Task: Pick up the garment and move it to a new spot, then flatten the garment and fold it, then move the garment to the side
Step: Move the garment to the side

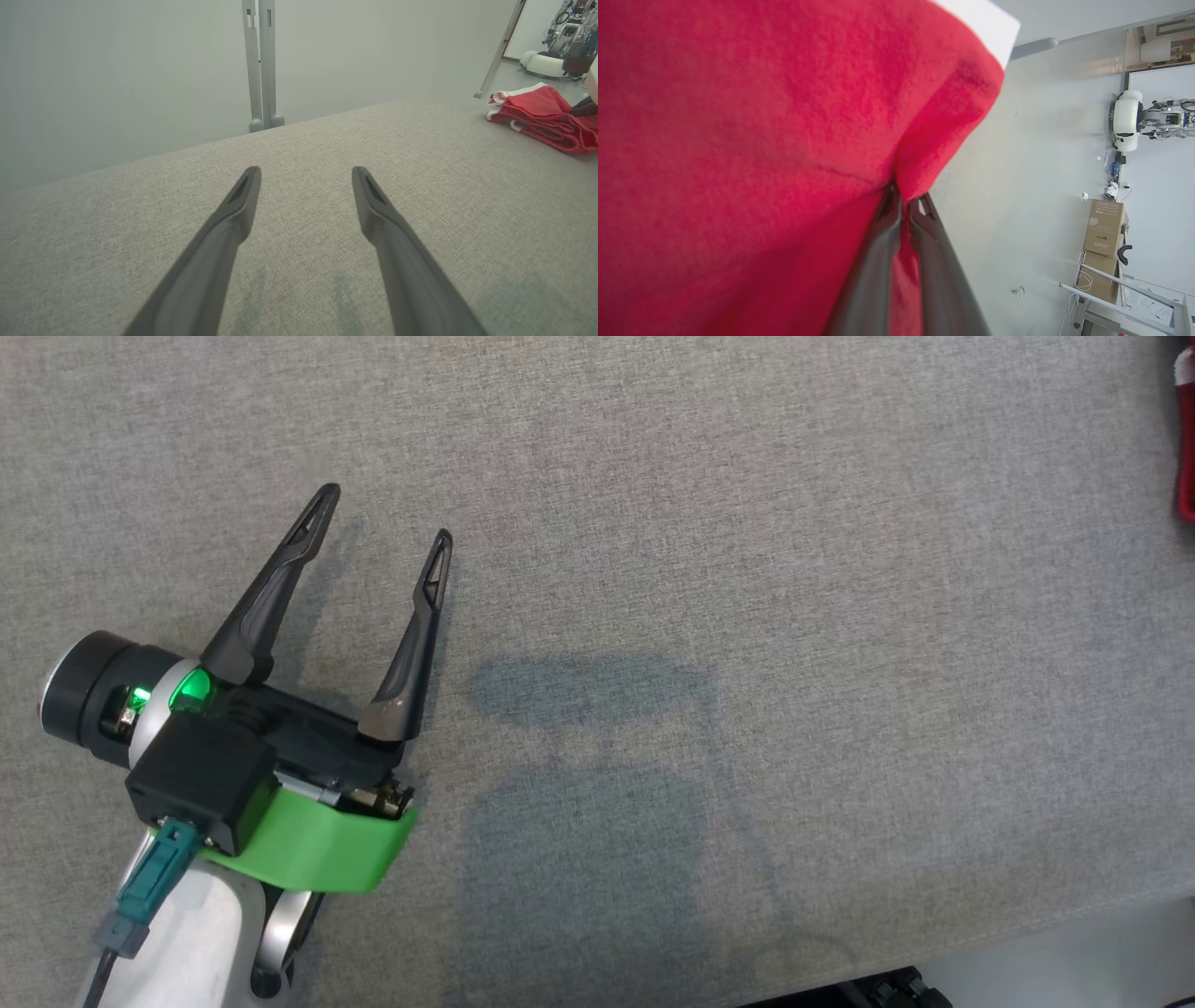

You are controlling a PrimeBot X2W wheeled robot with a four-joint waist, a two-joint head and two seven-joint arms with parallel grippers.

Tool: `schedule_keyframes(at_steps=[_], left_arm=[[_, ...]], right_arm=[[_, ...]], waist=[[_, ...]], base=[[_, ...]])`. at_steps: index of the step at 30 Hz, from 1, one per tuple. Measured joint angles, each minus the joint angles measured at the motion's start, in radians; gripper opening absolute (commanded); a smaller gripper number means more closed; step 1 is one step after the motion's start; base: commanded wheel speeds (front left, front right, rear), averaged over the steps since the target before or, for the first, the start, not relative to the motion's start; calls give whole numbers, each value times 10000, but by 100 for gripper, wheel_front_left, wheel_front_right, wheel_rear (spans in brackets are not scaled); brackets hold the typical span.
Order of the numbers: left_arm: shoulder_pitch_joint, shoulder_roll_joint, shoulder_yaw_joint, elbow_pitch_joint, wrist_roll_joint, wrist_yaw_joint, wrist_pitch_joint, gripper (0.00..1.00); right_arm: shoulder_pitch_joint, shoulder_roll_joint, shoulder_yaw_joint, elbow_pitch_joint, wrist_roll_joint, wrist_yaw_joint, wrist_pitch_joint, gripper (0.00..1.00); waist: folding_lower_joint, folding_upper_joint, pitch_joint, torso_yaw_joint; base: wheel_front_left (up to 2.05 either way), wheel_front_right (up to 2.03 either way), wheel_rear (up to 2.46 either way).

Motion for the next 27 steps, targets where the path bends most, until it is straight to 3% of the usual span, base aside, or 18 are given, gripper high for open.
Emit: schedule_keyframes(at_steps=[11, 12, 13, 14, 20, 27], left_arm=[[-3, 13, -159, 17, -8, 4, 21, 100], [-3, 12, -174, 36, -8, 8, 19, 100], [-3, 8, -192, 58, -10, 17, 8, 100], [-3, 2, -209, 92, -10, 31, -4, 100], [-15, -36, -387, 416, 161, 52, -617, 100], [221, -454, 48, 1517, -268, 600, -1292, 100]], right_arm=[[-136, -29, -652, 554, -696, 0, -757, 3], [-130, 15, -658, 571, -786, 0, -761, 41], [-130, 77, -771, 573, -859, 0, -851, 92], [-131, 104, -913, 575, -936, 0, -918, 100], [130, 242, -1985, 405, -1390, 0, -1990, 100], [1306, 1034, -3196, -359, -435, -2, -3032, 100]], waist=[[0, 0, 126, 424], [0, 0, 124, 449], [0, 0, 113, 471], [0, 0, 94, 491], [-1, 0, -236, 634], [-1, 0, -1064, 848]], base=[[0, 0, 0], [0, 0, 0], [0, 0, 0], [0, 0, 0], [0, 0, 0], [0, 0, 0]])
